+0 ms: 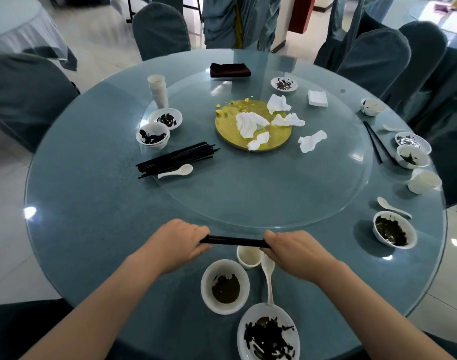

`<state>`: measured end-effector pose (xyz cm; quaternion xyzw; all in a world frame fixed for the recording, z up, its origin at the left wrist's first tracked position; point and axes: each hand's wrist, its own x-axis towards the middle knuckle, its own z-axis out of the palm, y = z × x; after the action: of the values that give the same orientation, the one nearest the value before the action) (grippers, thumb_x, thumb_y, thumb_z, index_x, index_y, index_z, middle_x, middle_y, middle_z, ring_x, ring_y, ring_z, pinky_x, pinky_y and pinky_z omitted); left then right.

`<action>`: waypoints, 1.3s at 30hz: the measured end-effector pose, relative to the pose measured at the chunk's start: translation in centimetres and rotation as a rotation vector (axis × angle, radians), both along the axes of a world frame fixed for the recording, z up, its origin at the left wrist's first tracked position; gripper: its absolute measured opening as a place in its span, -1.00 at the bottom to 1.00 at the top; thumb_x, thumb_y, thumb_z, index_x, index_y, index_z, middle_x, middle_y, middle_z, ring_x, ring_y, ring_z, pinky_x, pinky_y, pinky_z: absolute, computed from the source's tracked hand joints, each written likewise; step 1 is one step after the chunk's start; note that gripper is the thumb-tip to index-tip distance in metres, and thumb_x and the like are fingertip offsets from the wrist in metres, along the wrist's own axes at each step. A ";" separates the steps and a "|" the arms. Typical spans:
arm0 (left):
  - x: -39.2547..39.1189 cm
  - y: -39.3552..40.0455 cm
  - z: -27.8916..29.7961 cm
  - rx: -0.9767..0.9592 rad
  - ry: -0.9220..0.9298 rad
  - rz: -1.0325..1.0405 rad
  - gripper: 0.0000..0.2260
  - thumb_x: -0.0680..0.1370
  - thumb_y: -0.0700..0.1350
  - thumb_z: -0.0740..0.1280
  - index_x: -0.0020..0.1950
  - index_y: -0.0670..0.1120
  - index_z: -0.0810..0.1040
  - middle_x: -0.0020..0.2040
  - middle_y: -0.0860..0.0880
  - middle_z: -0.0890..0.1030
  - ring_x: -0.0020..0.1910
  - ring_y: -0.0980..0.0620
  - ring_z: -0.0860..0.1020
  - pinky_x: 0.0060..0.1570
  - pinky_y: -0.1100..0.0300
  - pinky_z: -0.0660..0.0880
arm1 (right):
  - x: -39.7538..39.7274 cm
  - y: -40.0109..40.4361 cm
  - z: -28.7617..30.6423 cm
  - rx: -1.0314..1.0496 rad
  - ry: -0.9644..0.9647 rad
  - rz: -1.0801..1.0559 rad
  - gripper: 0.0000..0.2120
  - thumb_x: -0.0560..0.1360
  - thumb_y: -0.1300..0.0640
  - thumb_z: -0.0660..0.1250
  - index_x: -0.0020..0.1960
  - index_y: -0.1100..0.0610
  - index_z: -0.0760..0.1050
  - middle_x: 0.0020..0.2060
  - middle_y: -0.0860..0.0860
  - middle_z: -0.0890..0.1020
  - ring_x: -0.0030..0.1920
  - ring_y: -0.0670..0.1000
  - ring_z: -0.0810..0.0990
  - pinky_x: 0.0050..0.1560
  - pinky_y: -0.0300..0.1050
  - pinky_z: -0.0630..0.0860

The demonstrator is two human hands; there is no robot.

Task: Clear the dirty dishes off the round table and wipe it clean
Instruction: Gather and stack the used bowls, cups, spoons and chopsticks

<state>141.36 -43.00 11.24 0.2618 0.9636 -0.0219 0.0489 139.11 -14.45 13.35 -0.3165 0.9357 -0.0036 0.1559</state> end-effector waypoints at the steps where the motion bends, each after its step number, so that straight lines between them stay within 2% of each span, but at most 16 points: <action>1: -0.1 -0.1 0.0 -0.028 -0.070 0.015 -0.55 0.61 0.25 -0.17 0.06 0.03 0.39 -0.09 0.10 0.56 -0.13 0.04 0.58 -0.12 0.15 0.45 | -0.9 0.0 0.2 0.000 0.017 0.008 -0.74 0.65 -0.12 0.00 -0.04 0.05 0.26 -0.19 0.01 0.58 -0.16 0.14 0.58 -0.26 -0.01 0.35; 3: -0.2 -0.3 -0.4 -0.022 -0.205 0.082 -0.69 0.65 0.20 -0.08 0.08 0.03 0.30 -0.06 0.08 0.52 -0.14 0.03 0.55 -0.17 0.11 0.45 | -2.7 -0.5 0.4 0.012 0.026 0.026 -0.74 0.65 -0.13 0.02 -0.06 0.05 0.25 -0.16 0.00 0.58 -0.17 0.12 0.57 -0.26 -0.04 0.35; 5: -0.4 -0.5 -1.0 0.019 -0.270 0.136 -0.75 0.65 0.19 -0.04 0.04 0.04 0.25 -0.11 0.09 0.50 -0.19 0.04 0.52 -0.17 0.08 0.48 | -4.5 -1.3 0.0 -0.007 0.035 0.045 -0.76 0.64 -0.12 0.05 -0.07 0.03 0.26 -0.13 -0.01 0.58 -0.14 0.11 0.56 -0.24 -0.05 0.34; 7: -0.7 -1.3 -1.8 0.060 -0.288 0.197 -0.74 0.64 0.19 -0.06 0.02 0.04 0.24 -0.13 0.09 0.49 -0.20 0.03 0.51 -0.16 0.07 0.49 | -6.2 -2.0 -1.3 -0.054 0.025 0.034 -0.77 0.62 -0.13 0.11 -0.04 0.02 0.31 -0.09 -0.01 0.57 -0.07 0.10 0.56 -0.18 -0.06 0.36; 9: -1.3 -2.8 -2.8 0.066 -0.282 0.262 -0.69 0.63 0.20 -0.07 0.05 0.00 0.29 -0.12 0.08 0.49 -0.16 0.00 0.54 -0.15 0.07 0.49 | -7.9 -2.4 -3.2 -0.117 -0.052 -0.057 -0.73 0.59 -0.15 0.17 0.11 0.04 0.38 0.02 -0.01 0.55 0.07 0.09 0.54 0.00 -0.06 0.42; 12: -2.5 -6.3 -4.4 0.122 -0.231 0.412 -0.73 0.65 0.16 0.00 0.00 -0.01 0.31 -0.15 0.07 0.51 -0.19 -0.03 0.55 -0.20 0.06 0.46 | -9.7 -2.0 -6.2 -0.172 -0.187 -0.282 -0.42 0.57 -0.21 0.20 0.47 0.05 0.22 0.34 0.02 0.43 0.35 0.09 0.40 0.36 0.01 0.35; 14: -3.9 -8.8 -5.2 0.161 -0.146 0.486 -0.75 0.65 0.13 0.05 -0.06 -0.02 0.30 -0.24 0.06 0.50 -0.30 -0.04 0.51 -0.31 0.06 0.41 | -10.1 -2.0 -8.3 -0.134 -0.192 -0.342 -0.38 0.60 -0.17 0.17 0.56 0.05 0.09 0.50 0.03 0.26 0.48 0.08 0.24 0.46 0.00 0.22; 16: -6.0 -11.0 -5.6 0.145 0.051 0.452 -0.73 0.65 0.09 0.10 -0.10 -0.08 0.37 -0.33 0.01 0.52 -0.42 -0.07 0.51 -0.46 0.13 0.33 | -9.9 -2.2 -10.1 -0.082 -0.175 -0.346 -0.37 0.62 -0.14 0.13 0.59 0.03 0.00 0.57 0.02 0.09 0.55 0.06 0.08 0.52 -0.03 0.10; 19: -10.8 -13.3 -5.5 0.081 0.177 0.431 -0.69 0.62 0.08 0.12 -0.13 -0.14 0.42 -0.35 -0.08 0.54 -0.43 -0.17 0.55 -0.50 0.13 0.29 | -9.3 -2.5 -12.1 -0.047 -0.147 -0.399 -0.36 0.63 -0.17 0.06 0.60 0.01 -0.09 0.59 -0.02 -0.09 0.58 0.03 -0.08 0.55 -0.04 -0.05; 23: -17.5 -15.2 -6.1 0.106 0.111 0.505 -0.73 0.64 0.04 0.14 0.01 -0.16 0.42 -0.12 -0.15 0.57 -0.19 -0.24 0.58 -0.33 -0.03 0.41 | -8.6 -2.3 -13.6 -0.033 -0.070 -0.414 -0.32 0.58 -0.29 -0.14 0.60 -0.01 -0.13 0.58 -0.06 -0.15 0.58 0.00 -0.16 0.53 -0.10 -0.22; 25: -20.1 -16.0 -6.7 0.118 0.082 0.505 -0.74 0.64 0.03 0.15 0.05 -0.17 0.43 -0.05 -0.16 0.55 -0.14 -0.25 0.58 -0.26 -0.07 0.46 | -8.7 -2.2 -14.0 -0.024 -0.048 -0.409 -0.23 0.47 -0.34 -0.32 0.60 -0.02 -0.13 0.58 -0.07 -0.14 0.58 -0.01 -0.16 0.49 -0.15 -0.28; 27: -22.0 -16.6 -7.4 0.124 0.050 0.520 -0.73 0.64 0.03 0.15 0.09 -0.17 0.44 0.00 -0.16 0.52 -0.10 -0.26 0.57 -0.22 -0.12 0.48 | -8.6 -2.1 -14.3 -0.012 -0.042 -0.409 -0.19 0.42 -0.34 -0.38 0.60 -0.03 -0.14 0.57 -0.08 -0.16 0.57 -0.03 -0.18 0.47 -0.16 -0.32; 31: -24.4 -17.1 -9.0 0.104 -0.026 0.565 -0.70 0.65 0.04 0.13 0.24 -0.12 0.43 0.10 -0.14 0.44 -0.04 -0.25 0.55 -0.23 -0.07 0.44 | -8.6 -1.9 -14.5 -0.032 -0.046 -0.429 -0.23 0.43 -0.34 -0.38 0.58 -0.07 -0.20 0.53 -0.13 -0.25 0.53 -0.10 -0.28 0.47 -0.19 -0.38; 34: -25.2 -17.0 -10.0 0.116 -0.047 0.555 -0.61 0.65 0.03 0.14 0.44 -0.07 0.36 0.16 -0.15 0.40 -0.03 -0.23 0.53 -0.23 -0.08 0.44 | -8.5 -1.8 -14.7 -0.036 -0.039 -0.444 -0.28 0.48 -0.32 -0.33 0.59 -0.07 -0.18 0.55 -0.12 -0.21 0.54 -0.10 -0.26 0.48 -0.18 -0.39; 37: -25.2 -16.4 -10.9 0.095 -0.015 0.534 -0.57 0.63 0.03 0.20 0.48 -0.06 0.35 0.14 -0.17 0.38 0.00 -0.20 0.43 -0.19 -0.13 0.50 | -8.2 -1.7 -14.8 -0.053 -0.030 -0.466 -0.31 0.53 -0.30 -0.25 0.60 -0.04 -0.07 0.57 -0.10 -0.11 0.56 -0.07 -0.17 0.49 -0.18 -0.36; 39: -25.0 -16.0 -11.2 0.075 0.028 0.546 -0.56 0.62 0.02 0.24 0.47 -0.08 0.37 0.13 -0.19 0.40 -0.01 -0.22 0.41 -0.18 -0.14 0.46 | -8.1 -1.8 -14.9 -0.051 -0.028 -0.472 -0.32 0.54 -0.30 -0.25 0.59 -0.04 -0.08 0.56 -0.11 -0.12 0.56 -0.07 -0.18 0.49 -0.17 -0.36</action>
<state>116.40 -59.03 0.08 -0.0064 0.9992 0.0242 0.0300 131.02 -16.24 -1.53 -0.0929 0.9811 -0.0678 0.1558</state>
